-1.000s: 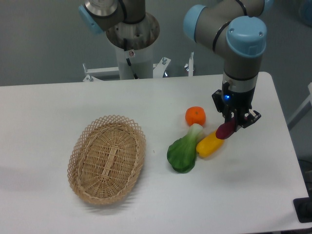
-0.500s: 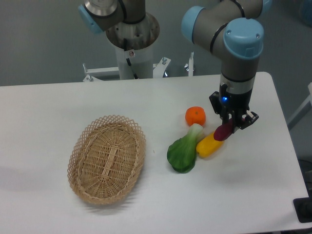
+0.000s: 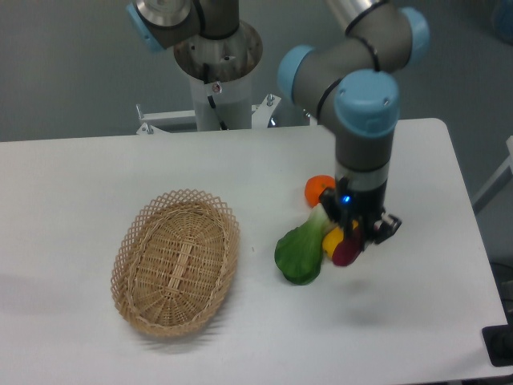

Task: Place the sweet potato on the table
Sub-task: 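Carry the sweet potato past the bok choy and lower it toward the table, then lower the sweet potato onto the table and open the gripper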

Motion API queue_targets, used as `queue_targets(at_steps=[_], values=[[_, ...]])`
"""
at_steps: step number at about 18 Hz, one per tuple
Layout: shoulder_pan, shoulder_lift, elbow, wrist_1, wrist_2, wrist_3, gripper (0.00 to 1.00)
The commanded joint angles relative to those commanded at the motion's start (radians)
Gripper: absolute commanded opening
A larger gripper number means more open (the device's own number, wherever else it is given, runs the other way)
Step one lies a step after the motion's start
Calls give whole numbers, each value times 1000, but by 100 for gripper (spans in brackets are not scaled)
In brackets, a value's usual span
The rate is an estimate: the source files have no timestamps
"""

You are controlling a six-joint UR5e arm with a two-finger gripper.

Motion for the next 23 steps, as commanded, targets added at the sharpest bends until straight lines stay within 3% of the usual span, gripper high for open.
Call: queue_targets(at_steps=[7, 13, 23], values=[[-23, -135, 6, 143, 74, 73, 25], [-25, -201, 23, 151, 172, 117, 25], [-49, -223, 2, 149, 196, 106, 27]])
